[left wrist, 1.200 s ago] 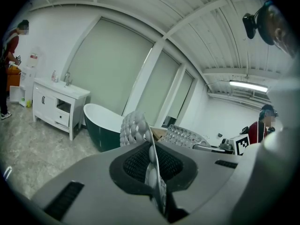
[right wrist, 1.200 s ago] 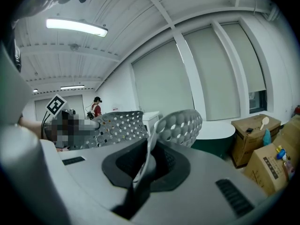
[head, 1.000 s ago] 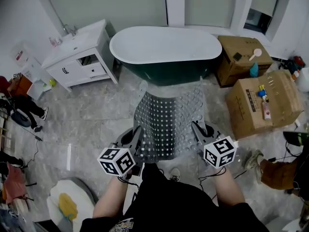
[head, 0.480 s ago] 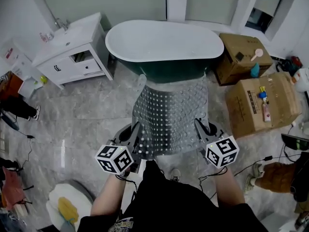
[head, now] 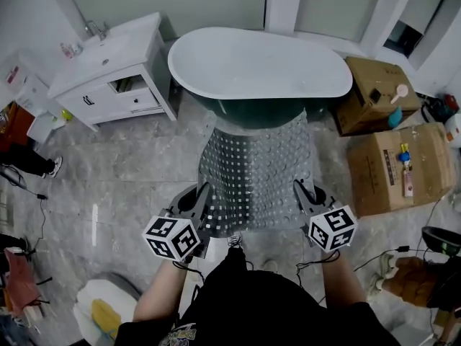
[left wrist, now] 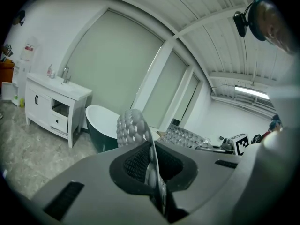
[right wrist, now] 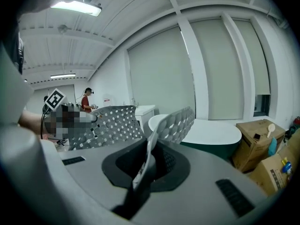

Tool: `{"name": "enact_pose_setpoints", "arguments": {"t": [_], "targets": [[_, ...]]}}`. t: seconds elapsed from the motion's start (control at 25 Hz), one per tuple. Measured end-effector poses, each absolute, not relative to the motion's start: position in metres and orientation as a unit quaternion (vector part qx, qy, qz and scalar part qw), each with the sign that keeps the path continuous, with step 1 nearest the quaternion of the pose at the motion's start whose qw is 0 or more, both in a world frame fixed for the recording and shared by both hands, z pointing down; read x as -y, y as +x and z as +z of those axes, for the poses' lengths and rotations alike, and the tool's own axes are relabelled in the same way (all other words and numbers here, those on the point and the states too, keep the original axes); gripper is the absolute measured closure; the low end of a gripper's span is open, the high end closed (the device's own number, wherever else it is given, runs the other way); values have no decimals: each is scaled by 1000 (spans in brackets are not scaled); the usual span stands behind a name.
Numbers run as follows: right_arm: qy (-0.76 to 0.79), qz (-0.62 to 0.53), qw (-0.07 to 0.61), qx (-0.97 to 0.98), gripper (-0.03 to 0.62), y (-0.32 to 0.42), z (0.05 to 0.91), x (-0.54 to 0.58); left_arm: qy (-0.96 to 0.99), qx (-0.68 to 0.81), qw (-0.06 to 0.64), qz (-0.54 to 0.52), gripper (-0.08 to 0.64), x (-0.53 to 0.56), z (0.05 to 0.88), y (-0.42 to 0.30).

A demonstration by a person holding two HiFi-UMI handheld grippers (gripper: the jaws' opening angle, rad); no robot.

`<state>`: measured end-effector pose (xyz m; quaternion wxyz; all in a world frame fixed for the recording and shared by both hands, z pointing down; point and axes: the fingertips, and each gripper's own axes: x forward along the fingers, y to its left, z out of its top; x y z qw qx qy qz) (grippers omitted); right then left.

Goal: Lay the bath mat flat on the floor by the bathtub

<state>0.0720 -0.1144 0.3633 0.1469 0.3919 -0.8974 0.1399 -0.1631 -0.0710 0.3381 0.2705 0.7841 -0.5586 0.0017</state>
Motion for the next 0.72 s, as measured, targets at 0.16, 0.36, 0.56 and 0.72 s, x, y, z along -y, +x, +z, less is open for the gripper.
{"name": "enact_pose_setpoints", "arguments": {"t": [0.16, 0.36, 0.56, 0.72], "targets": [[391, 142, 148, 897, 559, 45, 365, 140, 782, 561, 272, 2, 531, 97, 342, -191], [396, 137, 145, 896, 560, 16, 359, 167, 780, 560, 277, 0, 531, 122, 349, -219], [406, 134, 145, 892, 560, 4, 356, 186, 782, 559, 275, -10, 531, 140, 350, -237], [411, 124, 150, 891, 559, -8, 350, 199, 785, 557, 270, -16, 531, 154, 346, -253]]}}
